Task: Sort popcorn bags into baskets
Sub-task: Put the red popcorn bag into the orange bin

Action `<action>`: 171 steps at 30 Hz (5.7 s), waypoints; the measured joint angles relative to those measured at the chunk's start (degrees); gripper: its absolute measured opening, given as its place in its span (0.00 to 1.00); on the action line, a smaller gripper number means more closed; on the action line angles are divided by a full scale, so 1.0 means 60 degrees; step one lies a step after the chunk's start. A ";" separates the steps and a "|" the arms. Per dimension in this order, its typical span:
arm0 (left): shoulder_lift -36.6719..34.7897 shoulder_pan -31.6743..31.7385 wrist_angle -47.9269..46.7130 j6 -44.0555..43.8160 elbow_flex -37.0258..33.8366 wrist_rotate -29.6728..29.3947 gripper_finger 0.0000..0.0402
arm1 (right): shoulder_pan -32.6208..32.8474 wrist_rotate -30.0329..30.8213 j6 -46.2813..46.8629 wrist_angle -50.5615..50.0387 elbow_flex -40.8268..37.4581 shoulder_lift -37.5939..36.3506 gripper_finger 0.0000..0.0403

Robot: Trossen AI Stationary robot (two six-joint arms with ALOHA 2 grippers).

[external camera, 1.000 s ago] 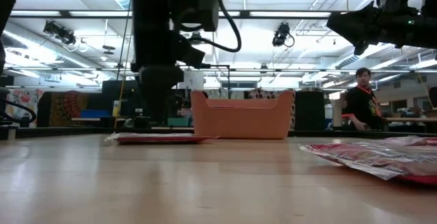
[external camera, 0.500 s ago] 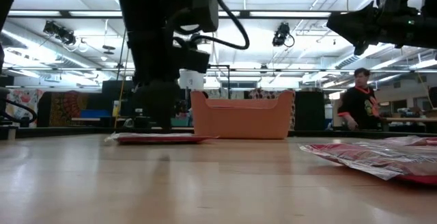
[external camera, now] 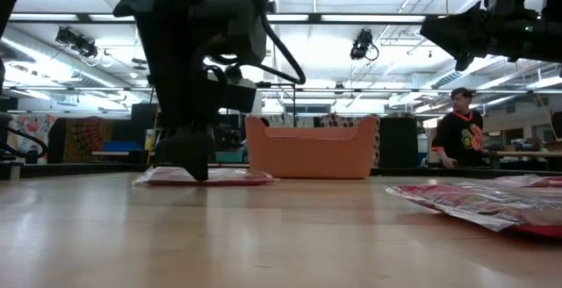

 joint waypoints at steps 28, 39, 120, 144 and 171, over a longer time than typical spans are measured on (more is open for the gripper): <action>0.0008 -0.0418 0.0343 0.0977 -0.0486 -0.0665 0.42 | 0.0001 -0.0005 0.0000 0.0000 0.0000 0.0000 0.24; 0.0459 -0.0443 0.0163 0.0730 -0.0448 -0.0854 0.32 | 0.0004 -0.0015 0.0000 0.0005 0.0000 0.0001 0.24; 0.1872 0.5381 0.1848 1.1713 0.5936 0.0488 0.00 | 0.0000 -0.0004 0.0000 -0.0001 0.0000 0.0004 0.24; 0.0586 0.5075 0.0022 0.8412 0.5936 0.3400 0.29 | 0.0002 -0.0007 0.0000 -0.0001 -0.0001 0.0002 0.24; 0.0011 0.3119 0.0118 0.6944 0.3636 0.3568 0.14 | 0.0000 0.0004 0.0000 -0.0001 -0.0004 0.0004 0.24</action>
